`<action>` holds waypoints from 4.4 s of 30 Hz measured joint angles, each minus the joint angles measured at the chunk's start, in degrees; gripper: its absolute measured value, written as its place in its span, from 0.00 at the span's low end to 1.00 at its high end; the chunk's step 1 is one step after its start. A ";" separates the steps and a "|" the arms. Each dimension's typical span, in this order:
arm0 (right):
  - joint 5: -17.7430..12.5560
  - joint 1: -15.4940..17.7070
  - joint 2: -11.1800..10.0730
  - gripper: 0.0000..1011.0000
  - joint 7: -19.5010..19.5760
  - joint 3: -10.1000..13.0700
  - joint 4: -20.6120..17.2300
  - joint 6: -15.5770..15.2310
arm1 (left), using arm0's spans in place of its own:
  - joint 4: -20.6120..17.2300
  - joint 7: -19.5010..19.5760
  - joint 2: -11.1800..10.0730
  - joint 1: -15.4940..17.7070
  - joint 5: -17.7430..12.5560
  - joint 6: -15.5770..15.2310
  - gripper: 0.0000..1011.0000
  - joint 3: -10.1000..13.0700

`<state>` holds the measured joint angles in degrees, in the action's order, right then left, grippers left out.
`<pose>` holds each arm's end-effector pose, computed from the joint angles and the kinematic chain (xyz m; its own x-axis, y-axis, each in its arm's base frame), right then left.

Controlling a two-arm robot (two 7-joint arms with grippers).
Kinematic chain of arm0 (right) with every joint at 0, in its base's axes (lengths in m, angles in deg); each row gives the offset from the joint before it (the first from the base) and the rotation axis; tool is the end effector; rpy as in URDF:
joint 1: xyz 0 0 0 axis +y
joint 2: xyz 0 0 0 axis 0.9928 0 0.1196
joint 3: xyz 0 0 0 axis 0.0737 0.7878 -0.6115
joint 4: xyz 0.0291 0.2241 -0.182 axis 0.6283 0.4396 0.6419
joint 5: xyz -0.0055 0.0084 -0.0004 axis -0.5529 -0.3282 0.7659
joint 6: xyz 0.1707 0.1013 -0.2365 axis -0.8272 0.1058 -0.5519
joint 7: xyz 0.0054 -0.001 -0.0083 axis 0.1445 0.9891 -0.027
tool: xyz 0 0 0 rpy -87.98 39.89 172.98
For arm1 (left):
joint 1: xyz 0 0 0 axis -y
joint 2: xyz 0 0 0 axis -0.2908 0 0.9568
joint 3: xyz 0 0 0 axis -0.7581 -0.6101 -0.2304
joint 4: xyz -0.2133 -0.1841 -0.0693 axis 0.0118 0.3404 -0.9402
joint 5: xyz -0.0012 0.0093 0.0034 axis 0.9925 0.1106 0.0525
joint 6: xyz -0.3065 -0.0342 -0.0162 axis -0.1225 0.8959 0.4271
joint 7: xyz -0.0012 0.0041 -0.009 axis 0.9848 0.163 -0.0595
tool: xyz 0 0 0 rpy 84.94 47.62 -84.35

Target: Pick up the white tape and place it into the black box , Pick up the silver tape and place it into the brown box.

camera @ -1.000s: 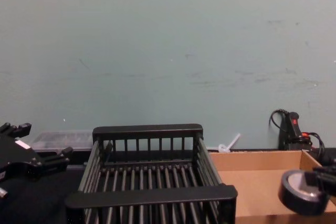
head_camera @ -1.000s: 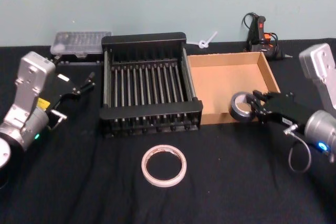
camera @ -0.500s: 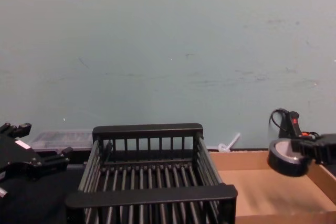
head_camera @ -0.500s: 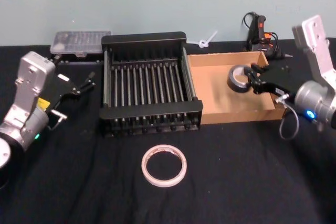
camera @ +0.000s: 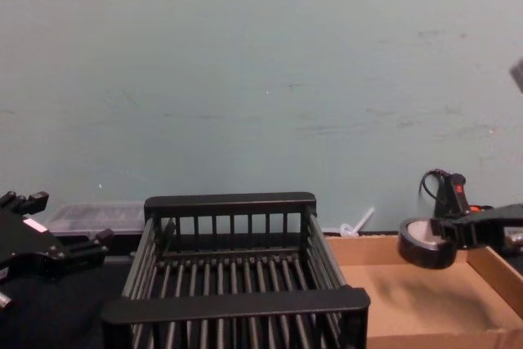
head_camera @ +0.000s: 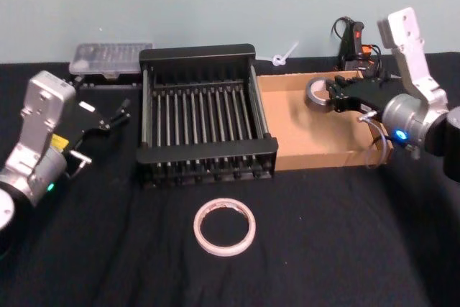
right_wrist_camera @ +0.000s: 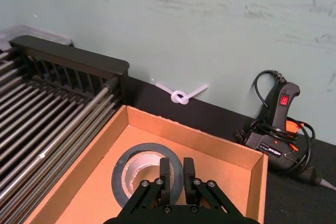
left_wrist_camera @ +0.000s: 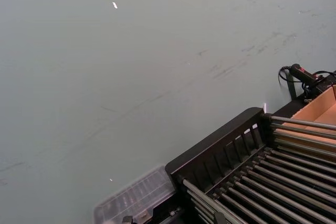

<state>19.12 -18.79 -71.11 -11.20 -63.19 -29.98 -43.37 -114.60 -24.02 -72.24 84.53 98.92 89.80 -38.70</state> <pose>0.4420 -0.0421 -0.2551 0.4468 -0.8920 0.0685 0.8503 0.3997 -0.3423 0.3581 0.0827 -0.3022 0.2921 0.8803 0.3738 -0.9553 0.2871 0.0703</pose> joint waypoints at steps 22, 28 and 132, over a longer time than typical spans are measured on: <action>4.11 -4.43 4.33 0.15 0.65 -0.77 10.85 2.62 | 0.00 0.00 0.00 0.00 0.00 0.00 0.99 0.00; 4.02 -4.43 4.29 0.15 0.62 -0.74 10.75 2.56 | 0.00 0.00 0.00 0.00 0.00 0.00 0.99 0.00; -2.99 18.36 -12.70 0.99 -15.20 -6.85 -17.86 11.38 | 0.00 0.00 0.00 0.00 0.00 0.00 0.99 0.00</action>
<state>16.13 -0.43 -83.81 -26.39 -70.04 -47.84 -31.99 -114.60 -24.02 -72.24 84.53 98.92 89.81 -38.70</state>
